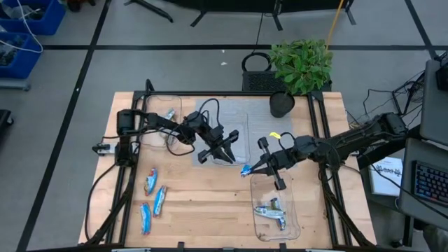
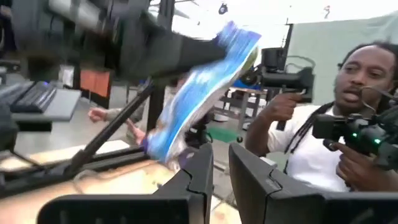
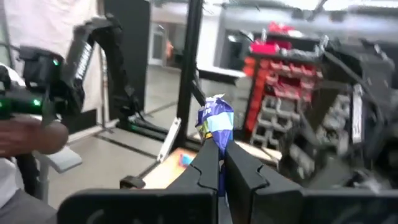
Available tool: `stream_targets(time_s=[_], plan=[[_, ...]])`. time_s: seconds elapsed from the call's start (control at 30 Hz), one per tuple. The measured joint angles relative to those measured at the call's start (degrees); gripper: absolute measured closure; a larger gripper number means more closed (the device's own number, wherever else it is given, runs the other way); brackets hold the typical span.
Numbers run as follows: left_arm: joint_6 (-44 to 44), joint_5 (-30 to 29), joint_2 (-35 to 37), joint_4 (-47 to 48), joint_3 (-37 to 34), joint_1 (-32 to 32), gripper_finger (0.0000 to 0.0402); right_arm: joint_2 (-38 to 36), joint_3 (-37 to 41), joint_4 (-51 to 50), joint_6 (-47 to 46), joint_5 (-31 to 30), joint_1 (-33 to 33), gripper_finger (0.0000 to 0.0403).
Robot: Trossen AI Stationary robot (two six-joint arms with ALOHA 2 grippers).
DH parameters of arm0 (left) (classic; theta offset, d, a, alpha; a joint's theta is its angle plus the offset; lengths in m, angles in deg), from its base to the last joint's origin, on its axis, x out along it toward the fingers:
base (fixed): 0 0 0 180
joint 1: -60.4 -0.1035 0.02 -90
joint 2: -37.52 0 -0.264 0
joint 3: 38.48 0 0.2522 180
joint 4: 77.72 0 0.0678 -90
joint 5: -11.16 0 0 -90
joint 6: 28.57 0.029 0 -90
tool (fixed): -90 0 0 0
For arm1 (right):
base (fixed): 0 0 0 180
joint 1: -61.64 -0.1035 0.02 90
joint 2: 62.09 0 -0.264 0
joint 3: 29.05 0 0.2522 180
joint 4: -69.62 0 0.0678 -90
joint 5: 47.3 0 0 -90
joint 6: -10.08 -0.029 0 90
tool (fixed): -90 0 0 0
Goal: Pick and place Granola Bars by type
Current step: Put the blue granola bar into the bottom right transparent bin
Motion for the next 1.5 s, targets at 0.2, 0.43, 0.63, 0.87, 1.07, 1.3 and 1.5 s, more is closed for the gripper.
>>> stream_targets(time_s=[0.2,0.43,0.63,0.87,1.07,1.3,1.5], plan=[[4.2,-1.8,6.8,0.2,-5.3,-2.5,0.037,-4.8,0.0,-12.1,-0.7,-16.4,-6.9,0.0402],[8.9,-8.0,20.9,1.0,-20.4,-8.7,0.0387,-8.7,0.0,-20.3,-5.1,-29.1,-15.4,0.0403],[16.3,-19.0,35.7,1.7,-35.3,-13.4,0.0396,-9.4,0.0,-26.1,-15.4,-30.3,-21.2,0.0403],[17.3,-27.7,50.7,8.5,-43.6,-14.2,0.0383,-6.8,0.0,-31.9,-30.1,-30.2,-25.5,0.0403],[17.4,-27.9,58.5,18.6,-44.0,-13.8,0.0396,-1.8,0.0,-35.6,-38.5,-27.2,-27.0,0.0402],[19.9,-27.9,63.6,23.9,-44.0,-13.4,0.0393,0.5,0.1,-41.4,-44.6,-27.3,-27.3,0.0402],[21.2,-29.6,66.6,29.5,-44.0,-13.4,0.039,0.7,2.8,-41.5,-49.2,-27.2,-27.2,0.0402]])
